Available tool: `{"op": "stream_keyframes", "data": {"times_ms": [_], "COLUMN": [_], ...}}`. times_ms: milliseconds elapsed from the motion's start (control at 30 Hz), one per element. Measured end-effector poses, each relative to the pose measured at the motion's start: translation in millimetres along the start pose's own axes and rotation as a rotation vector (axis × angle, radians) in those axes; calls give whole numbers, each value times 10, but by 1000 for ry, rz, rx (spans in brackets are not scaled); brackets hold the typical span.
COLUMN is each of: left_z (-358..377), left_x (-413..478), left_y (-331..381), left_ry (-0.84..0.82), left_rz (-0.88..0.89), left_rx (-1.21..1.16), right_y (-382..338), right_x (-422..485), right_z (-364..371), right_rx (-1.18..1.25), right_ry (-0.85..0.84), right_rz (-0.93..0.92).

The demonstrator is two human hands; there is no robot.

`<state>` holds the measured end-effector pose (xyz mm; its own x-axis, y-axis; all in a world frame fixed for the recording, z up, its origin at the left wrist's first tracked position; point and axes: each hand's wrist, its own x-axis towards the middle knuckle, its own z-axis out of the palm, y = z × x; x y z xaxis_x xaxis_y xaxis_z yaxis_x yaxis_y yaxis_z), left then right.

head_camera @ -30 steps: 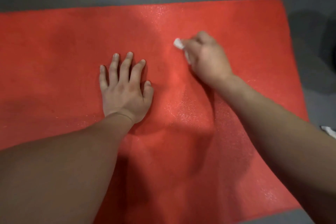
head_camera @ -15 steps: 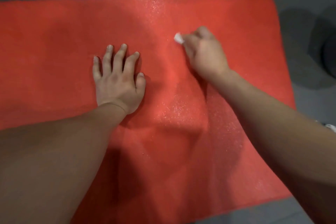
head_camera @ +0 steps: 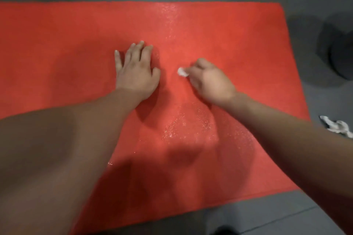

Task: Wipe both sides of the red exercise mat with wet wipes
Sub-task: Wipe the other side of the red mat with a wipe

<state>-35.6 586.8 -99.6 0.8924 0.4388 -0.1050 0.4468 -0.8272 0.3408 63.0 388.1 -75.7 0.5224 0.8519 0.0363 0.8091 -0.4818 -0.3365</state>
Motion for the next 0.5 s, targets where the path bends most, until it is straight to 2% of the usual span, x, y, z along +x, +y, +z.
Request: {"op": "stream_keyframes", "data": {"times_ms": [100, 133, 200, 300, 367, 433, 500], "left_z": [-68, -50, 18, 126, 166, 156, 132], "left_x": [-196, -255, -341, -355, -349, -333, -317], "left_y": [-171, -247, -339, -360, -341, -339, -337], "left_ry": [34, 25, 27, 107, 136, 137, 138], "left_rz": [-29, -24, -3, -7, -11, -13, -23], "left_rx": [25, 20, 14, 64, 80, 80, 80], "right_y": [225, 203, -4, -326, -251, -24, 233], "right_x": [184, 226, 227, 160, 251, 436, 626], "right_z": [-66, -50, 54, 224, 195, 114, 37], "right_rx": [-44, -47, -30, 32, 12, 16, -16], "right_ry": [141, 164, 156, 23, -14, 71, 200], "right_rz": [350, 415, 342, 28, -83, 4, 202]}}
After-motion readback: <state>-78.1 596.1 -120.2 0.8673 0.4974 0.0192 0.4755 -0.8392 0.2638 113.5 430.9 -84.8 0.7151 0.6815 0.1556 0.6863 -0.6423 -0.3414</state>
